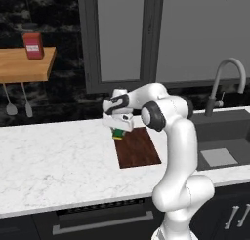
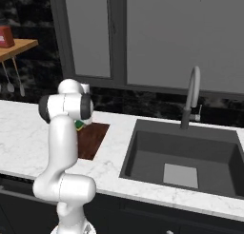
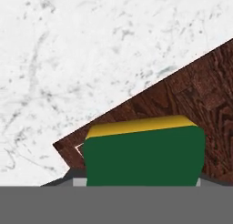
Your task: Pick up the sponge from the counter and clean the cutting board by briefly scrubbing or pressing down on the cutting board. Once finished, release the sponge.
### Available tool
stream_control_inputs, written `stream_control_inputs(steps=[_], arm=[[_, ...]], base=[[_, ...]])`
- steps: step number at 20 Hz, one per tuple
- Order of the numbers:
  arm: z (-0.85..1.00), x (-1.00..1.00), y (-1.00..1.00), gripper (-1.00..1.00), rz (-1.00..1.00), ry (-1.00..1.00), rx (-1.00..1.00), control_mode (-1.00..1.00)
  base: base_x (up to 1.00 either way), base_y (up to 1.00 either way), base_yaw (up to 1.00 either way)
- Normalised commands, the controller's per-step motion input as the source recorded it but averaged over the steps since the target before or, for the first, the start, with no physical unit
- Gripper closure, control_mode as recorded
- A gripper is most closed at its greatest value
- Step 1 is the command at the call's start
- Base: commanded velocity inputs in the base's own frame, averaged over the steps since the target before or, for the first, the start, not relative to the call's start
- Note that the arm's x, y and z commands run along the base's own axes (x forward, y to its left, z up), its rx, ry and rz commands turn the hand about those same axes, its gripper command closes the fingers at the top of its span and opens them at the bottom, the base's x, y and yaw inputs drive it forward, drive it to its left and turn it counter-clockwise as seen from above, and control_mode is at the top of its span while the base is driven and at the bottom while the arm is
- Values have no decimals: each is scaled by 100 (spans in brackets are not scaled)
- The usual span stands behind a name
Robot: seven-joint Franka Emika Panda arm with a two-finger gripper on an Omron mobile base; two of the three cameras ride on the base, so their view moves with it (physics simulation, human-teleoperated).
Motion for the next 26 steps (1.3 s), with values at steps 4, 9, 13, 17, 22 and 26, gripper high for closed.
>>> stream_control_inputs(steps=[4, 9, 13, 17, 22, 26], arm=[[-34, 64, 0, 100, 0, -7, 0, -100], [-58, 12, -26, 100, 0, -3, 0, -100], [-35, -7, -41, 100, 0, -5, 0, -100], [-13, 0, -31, 100, 0, -8, 0, -100], [-23, -2, -36, 100, 0, -3, 0, -100], [-19, -20, -44, 100, 0, -4, 0, -100]], base=[[0, 0, 0], [0, 0, 0], [0, 0, 0], [0, 0, 0], [0, 0, 0], [0, 0, 0]])
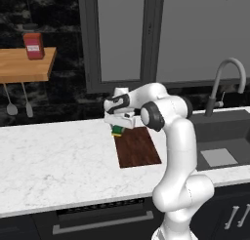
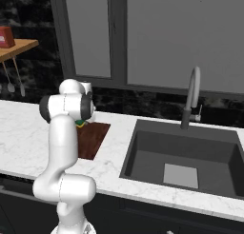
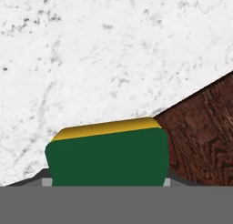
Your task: Pick up the sponge from the counter and clean the cutting board by briefly scrubbing or pressing down on the cutting board. Once finished, release the sponge.
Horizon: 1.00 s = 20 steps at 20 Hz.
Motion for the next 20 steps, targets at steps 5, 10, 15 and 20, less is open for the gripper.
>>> stream_control_inputs(steps=[5, 10, 15, 20], arm=[[-12, -9, -44, 100, -3, -7, 0, -100], [-6, -3, -35, 100, 0, 0, -2, -100], [-48, -4, -44, 100, 0, 0, -5, -100], [-41, -25, -59, 100, 0, -1, -5, -100]], base=[[0, 0, 0], [0, 0, 0], [0, 0, 0], [0, 0, 0]])
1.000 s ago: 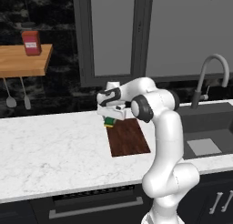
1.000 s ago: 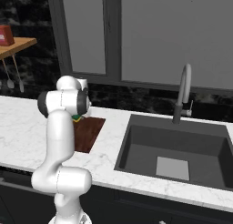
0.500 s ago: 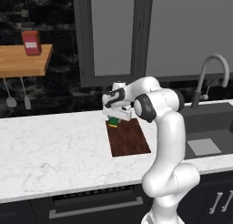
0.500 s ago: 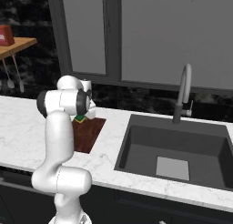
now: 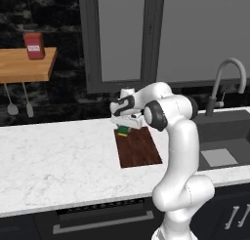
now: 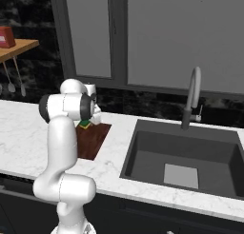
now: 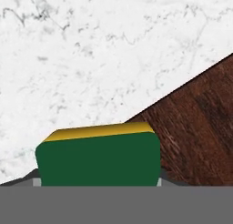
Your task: Pick up the sponge from the counter and clean the cutting board by briefly scrubbing or pressing down on the cutting board. Once finished, release the sponge.
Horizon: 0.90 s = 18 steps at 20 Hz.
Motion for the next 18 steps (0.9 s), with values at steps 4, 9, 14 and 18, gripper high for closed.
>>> stream_control_inputs(steps=[4, 9, 14, 18], arm=[[-30, -34, -56, 100, 0, 0, -3, -100], [-49, -28, -58, 100, 0, -3, -2, -100], [-33, -43, -64, 100, 0, -17, 0, -100], [-53, -28, -66, 100, 0, -9, 0, -100]], base=[[0, 0, 0], [0, 0, 0], [0, 0, 0], [0, 0, 0]])
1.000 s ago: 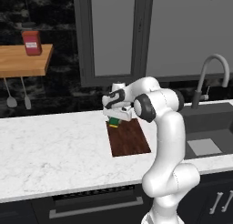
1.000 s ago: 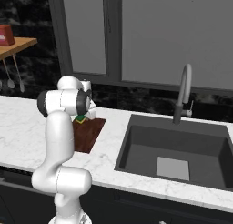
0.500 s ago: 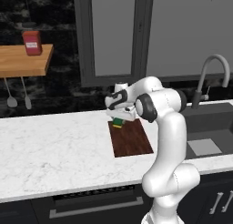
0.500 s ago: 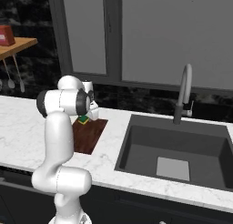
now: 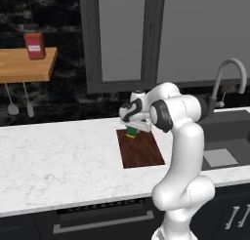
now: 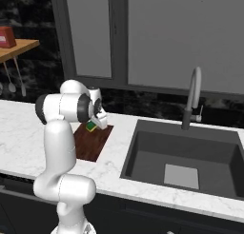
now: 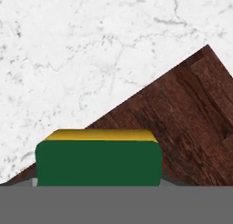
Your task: Pick up the sponge from the counter and clean the cutting board by briefly scrubbing or pressing down on the cutting board. Once finished, release the sponge.
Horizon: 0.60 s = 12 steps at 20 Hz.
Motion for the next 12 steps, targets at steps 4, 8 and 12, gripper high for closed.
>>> stream_control_inputs(steps=[4, 8, 12], arm=[[-47, -25, -81, 100, 0, -5, 0, -100], [-36, -22, -83, 100, 0, 0, 0, -100], [-38, -19, -78, 100, 0, 0, 0, -100]], base=[[0, 0, 0], [0, 0, 0], [0, 0, 0]])
